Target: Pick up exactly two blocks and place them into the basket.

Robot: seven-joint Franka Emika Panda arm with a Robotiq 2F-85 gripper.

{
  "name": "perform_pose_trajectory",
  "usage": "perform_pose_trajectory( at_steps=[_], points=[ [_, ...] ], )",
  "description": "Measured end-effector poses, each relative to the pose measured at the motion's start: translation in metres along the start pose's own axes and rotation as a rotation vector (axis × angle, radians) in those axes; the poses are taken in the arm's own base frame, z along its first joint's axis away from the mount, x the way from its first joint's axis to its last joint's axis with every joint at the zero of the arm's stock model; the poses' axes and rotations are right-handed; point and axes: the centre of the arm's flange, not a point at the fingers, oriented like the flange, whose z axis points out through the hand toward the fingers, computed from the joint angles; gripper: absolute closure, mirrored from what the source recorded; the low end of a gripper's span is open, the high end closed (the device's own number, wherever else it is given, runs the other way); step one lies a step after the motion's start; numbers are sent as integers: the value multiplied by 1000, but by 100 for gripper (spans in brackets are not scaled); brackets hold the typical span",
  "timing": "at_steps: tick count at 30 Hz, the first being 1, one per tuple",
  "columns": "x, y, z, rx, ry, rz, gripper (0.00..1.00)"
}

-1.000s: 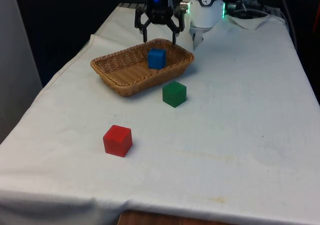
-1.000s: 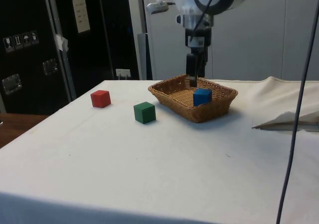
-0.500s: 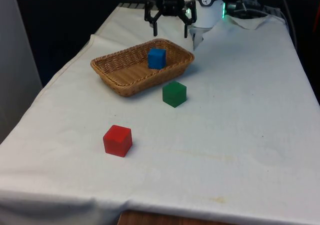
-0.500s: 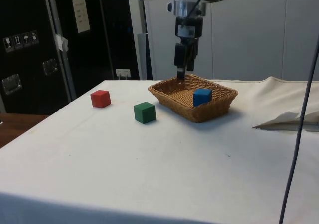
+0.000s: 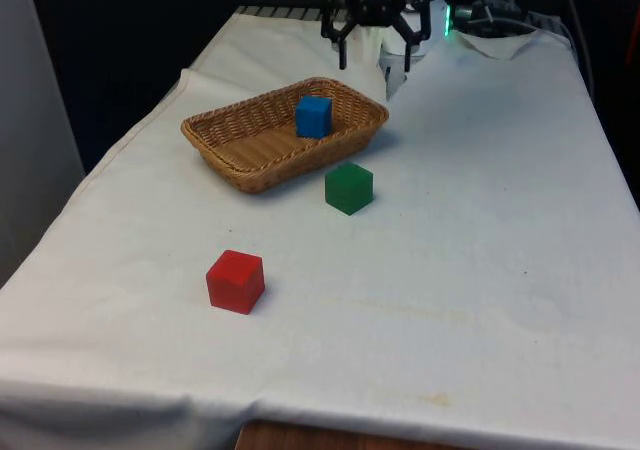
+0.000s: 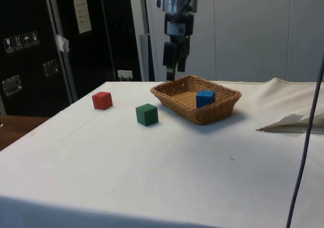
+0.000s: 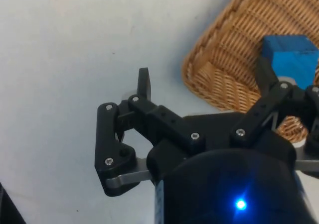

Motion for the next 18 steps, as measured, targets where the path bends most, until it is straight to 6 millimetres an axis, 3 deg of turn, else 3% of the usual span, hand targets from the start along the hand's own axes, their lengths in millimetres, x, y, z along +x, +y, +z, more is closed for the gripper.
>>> perform_pose_trajectory(
  at_steps=[4, 18],
  points=[
    [8, -16, -3, -3, -5, -5, 0],
    [39, -39, 2, -28, -49, -8, 0]
  ],
)
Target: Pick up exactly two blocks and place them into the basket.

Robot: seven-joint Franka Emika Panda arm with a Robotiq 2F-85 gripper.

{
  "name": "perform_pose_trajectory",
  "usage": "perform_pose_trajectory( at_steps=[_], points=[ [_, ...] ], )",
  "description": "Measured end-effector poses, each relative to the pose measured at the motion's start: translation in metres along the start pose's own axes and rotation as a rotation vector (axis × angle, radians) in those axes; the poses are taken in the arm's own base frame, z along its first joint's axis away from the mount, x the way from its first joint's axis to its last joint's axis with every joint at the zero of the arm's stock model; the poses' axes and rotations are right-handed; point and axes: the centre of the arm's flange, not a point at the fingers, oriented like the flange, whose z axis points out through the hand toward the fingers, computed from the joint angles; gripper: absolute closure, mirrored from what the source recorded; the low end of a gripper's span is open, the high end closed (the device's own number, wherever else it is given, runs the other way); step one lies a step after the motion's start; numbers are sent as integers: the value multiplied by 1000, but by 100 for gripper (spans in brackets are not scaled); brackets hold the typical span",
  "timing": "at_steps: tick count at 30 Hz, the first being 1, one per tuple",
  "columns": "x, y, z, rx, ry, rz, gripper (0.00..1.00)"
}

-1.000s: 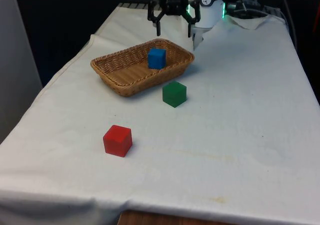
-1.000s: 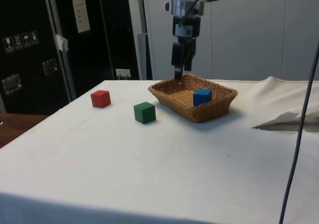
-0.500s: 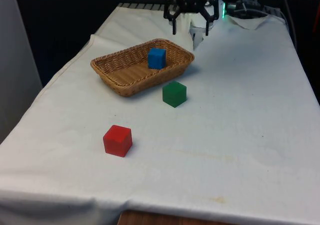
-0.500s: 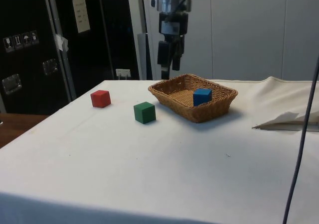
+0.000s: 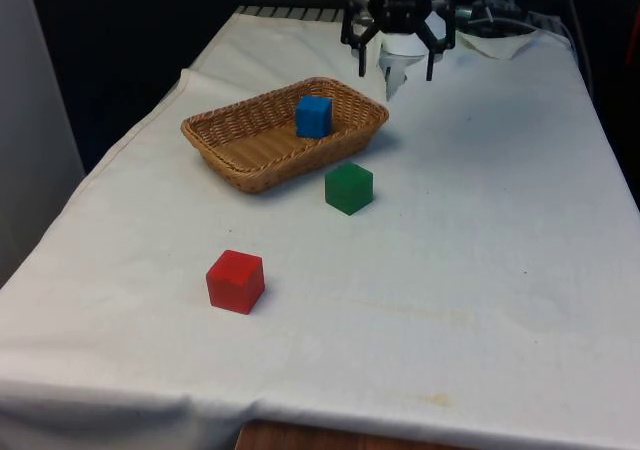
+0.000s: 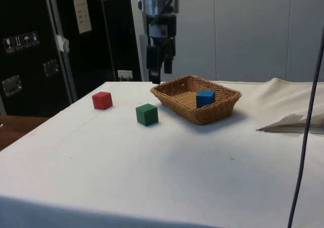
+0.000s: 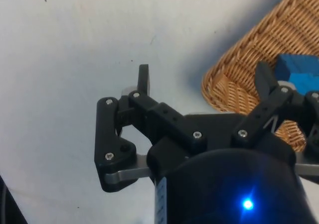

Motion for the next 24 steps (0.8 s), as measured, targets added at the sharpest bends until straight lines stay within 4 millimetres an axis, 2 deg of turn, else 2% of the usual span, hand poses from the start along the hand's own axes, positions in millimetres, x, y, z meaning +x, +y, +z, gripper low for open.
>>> perform_pose_trajectory(
  at_steps=[6, 12, 17, 24],
  points=[
    [13, -7, 6, -5, -15, -2, 0],
    [31, -15, 22, -14, -30, 0, 0],
    [43, -5, 40, -2, -46, 8, 0],
    [48, 9, 55, 18, -61, 14, 0]
  ],
)
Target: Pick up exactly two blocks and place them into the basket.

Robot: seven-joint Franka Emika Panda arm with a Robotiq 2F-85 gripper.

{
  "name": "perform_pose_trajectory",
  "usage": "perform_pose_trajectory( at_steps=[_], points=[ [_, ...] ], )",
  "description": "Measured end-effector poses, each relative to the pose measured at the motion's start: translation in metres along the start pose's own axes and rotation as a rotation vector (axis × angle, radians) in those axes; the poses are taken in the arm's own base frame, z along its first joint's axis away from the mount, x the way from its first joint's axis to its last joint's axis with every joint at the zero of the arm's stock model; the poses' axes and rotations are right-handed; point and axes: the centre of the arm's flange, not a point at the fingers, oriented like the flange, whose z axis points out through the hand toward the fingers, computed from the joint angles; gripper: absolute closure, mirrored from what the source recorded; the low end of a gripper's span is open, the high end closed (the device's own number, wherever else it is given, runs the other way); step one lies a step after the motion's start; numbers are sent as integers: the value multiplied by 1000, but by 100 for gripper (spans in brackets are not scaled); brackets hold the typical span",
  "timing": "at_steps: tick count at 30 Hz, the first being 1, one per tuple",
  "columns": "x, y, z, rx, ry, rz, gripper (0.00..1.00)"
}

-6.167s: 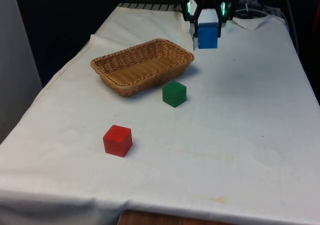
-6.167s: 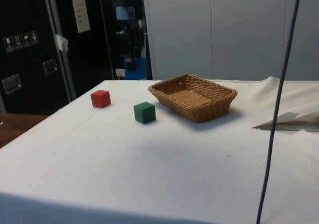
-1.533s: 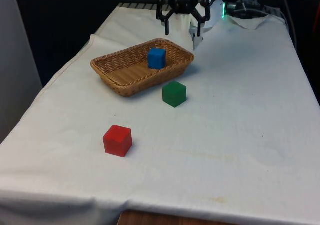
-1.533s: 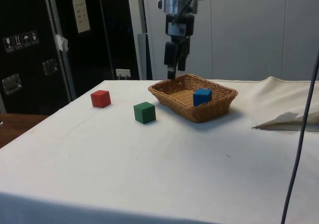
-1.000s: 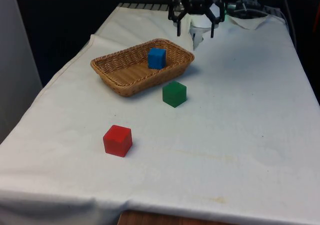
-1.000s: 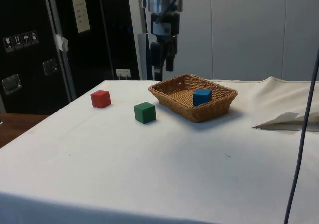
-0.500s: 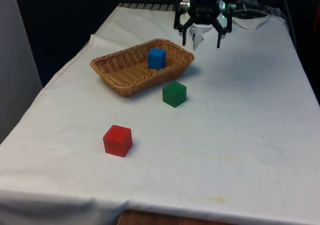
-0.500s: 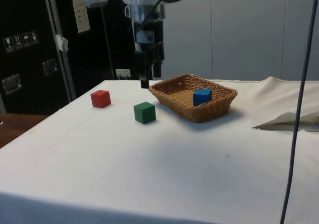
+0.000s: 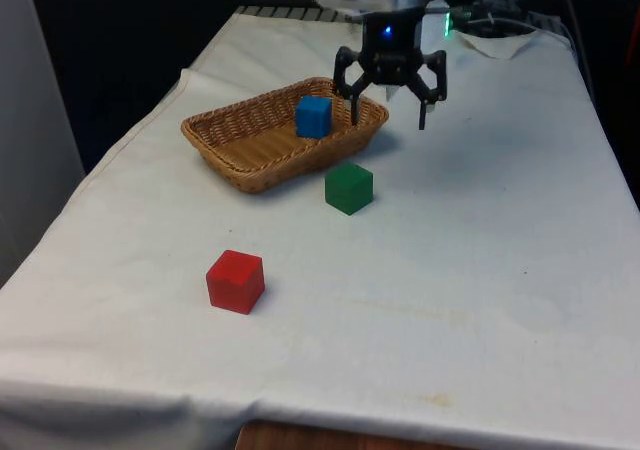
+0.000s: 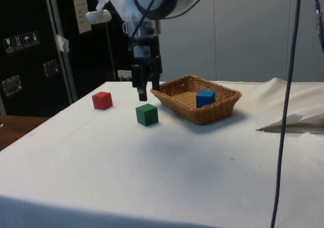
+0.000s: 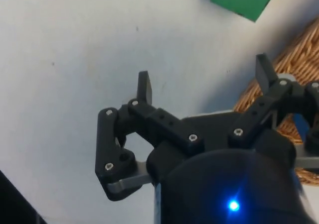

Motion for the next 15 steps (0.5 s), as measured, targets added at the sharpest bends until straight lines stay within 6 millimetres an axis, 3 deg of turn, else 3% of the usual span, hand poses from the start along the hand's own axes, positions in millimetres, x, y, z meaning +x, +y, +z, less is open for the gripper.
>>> perform_pose_trajectory(
  at_steps=[3, 15],
  points=[
    [6, 8, 9, 12, -5, 2, 0],
    [29, 7, 21, 23, 0, 12, 0]
  ],
)
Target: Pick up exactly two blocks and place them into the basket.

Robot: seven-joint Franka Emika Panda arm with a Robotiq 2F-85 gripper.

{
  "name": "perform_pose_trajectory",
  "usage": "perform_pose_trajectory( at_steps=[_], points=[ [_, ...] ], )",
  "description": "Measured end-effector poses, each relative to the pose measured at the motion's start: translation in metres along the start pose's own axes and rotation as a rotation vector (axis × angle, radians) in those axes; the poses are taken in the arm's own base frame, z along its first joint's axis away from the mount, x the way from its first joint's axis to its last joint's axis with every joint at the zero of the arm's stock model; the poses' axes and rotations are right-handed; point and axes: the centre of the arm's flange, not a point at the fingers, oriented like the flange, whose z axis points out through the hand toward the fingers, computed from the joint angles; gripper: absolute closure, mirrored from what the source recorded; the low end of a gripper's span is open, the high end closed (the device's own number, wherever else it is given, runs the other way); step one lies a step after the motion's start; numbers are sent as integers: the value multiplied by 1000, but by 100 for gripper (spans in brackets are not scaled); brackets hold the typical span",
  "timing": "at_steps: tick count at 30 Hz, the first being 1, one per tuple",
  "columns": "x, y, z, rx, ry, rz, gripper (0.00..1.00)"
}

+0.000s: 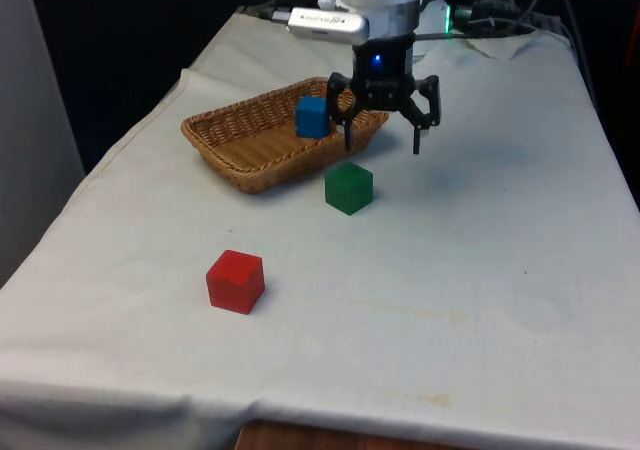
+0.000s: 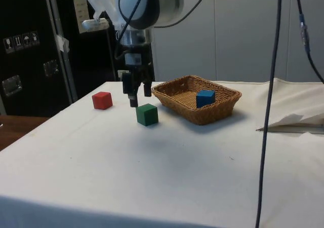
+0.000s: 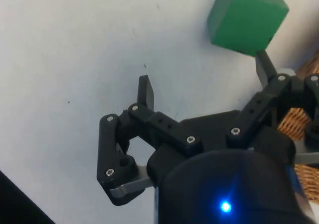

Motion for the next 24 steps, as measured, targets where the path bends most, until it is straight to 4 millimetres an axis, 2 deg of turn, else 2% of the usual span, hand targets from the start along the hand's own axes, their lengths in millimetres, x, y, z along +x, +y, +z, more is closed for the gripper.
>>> perform_pose_trajectory(
  at_steps=[17, 24],
  points=[
    [0, 17, 23, -24, -43, 10, 0],
    [6, 22, 35, -40, -58, 14, 0]
  ],
)
